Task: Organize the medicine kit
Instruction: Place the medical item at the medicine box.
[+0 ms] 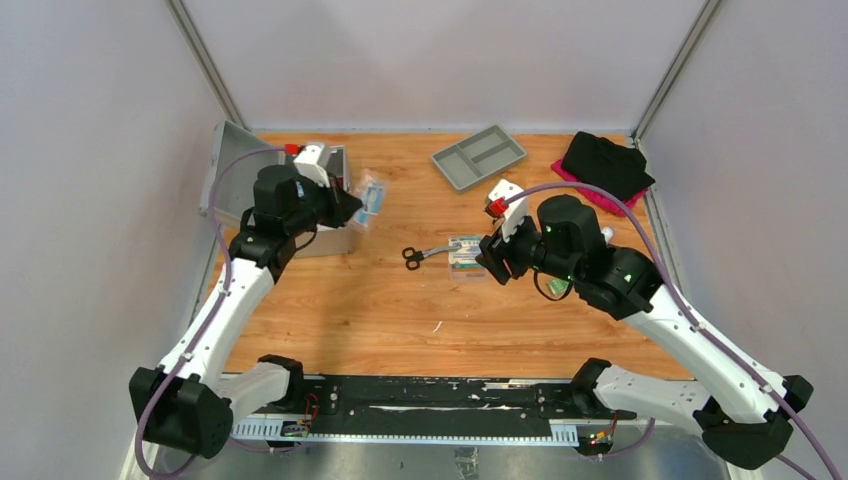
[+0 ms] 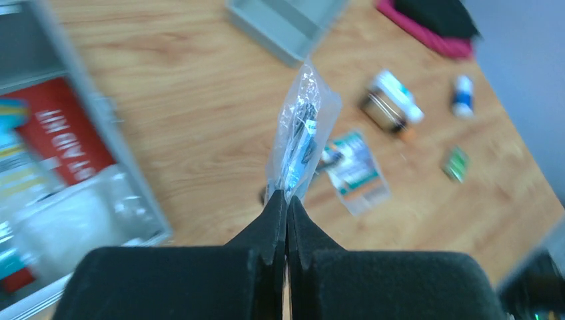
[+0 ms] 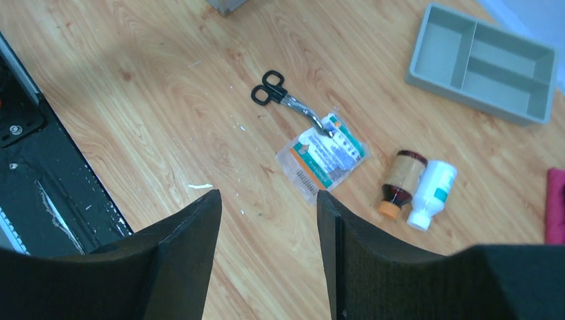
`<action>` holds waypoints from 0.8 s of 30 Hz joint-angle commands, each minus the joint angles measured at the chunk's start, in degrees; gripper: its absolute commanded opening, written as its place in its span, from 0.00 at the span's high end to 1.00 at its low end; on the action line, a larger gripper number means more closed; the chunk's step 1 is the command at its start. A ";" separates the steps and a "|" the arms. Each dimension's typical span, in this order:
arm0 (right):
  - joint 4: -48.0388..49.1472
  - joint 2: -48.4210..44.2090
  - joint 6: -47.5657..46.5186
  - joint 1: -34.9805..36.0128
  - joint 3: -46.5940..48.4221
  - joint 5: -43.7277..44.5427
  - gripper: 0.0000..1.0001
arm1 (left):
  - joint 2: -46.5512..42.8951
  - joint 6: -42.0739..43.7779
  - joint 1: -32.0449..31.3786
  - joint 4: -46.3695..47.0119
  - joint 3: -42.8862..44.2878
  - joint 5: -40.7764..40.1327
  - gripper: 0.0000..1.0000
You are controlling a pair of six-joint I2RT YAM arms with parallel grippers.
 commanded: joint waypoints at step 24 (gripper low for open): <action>3.78 -7.12 17.98 0.59 -13.71 10.41 0.42 | 34.93 -1.98 14.53 -5.34 24.37 -24.04 0.65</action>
